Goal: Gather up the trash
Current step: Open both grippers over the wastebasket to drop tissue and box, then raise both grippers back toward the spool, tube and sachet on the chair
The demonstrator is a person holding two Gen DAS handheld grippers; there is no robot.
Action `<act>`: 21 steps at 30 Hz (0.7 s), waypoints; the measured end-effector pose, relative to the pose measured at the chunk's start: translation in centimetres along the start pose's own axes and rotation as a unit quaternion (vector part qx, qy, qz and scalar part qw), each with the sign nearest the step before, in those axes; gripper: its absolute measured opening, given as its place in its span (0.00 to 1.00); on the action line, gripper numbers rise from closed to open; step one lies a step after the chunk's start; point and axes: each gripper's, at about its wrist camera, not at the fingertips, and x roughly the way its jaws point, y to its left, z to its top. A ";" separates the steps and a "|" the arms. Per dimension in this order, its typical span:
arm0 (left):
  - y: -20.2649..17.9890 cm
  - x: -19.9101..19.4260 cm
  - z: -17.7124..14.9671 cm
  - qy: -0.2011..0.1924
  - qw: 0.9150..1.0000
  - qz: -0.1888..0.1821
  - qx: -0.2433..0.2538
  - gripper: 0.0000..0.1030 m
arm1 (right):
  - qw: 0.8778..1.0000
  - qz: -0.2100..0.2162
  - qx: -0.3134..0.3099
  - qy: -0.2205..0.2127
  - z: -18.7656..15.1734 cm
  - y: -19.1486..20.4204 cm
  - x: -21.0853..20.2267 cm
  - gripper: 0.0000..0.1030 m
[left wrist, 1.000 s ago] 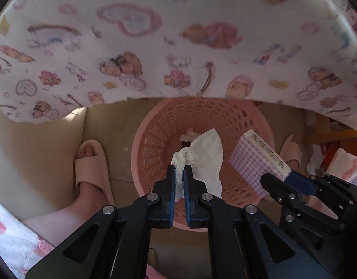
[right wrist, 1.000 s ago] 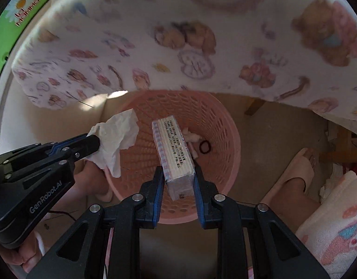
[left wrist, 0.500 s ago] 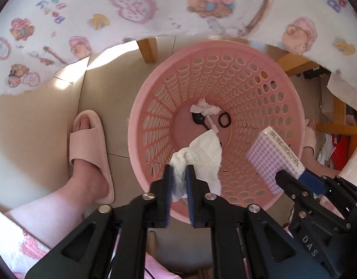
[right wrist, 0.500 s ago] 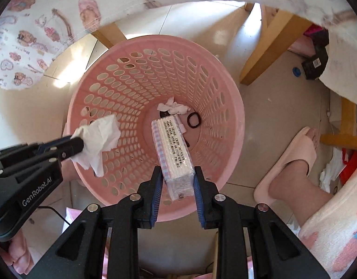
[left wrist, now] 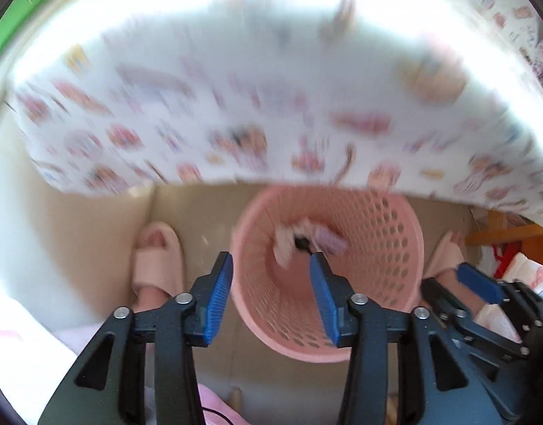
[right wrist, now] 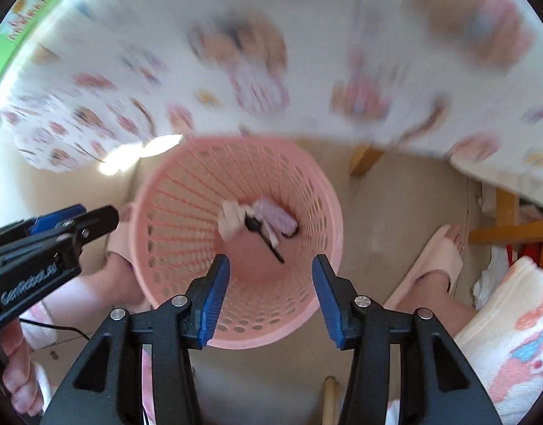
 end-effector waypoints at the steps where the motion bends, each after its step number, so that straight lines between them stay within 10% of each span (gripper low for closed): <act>1: 0.0 -0.9 0.2 -0.015 1.000 0.005 -0.001 0.49 | 1.000 -0.001 -0.005 -0.017 0.0 0.1 -1.0 0.50; 15: 1.4 -9.8 1.1 -0.169 0.985 0.010 -0.008 0.71 | 0.984 0.008 -0.030 -0.178 0.3 0.1 -11.0 0.54; 21: 0.8 -13.1 0.8 -0.260 0.965 0.030 0.007 0.91 | 0.972 0.006 -0.025 -0.235 -0.3 -0.1 -14.3 0.68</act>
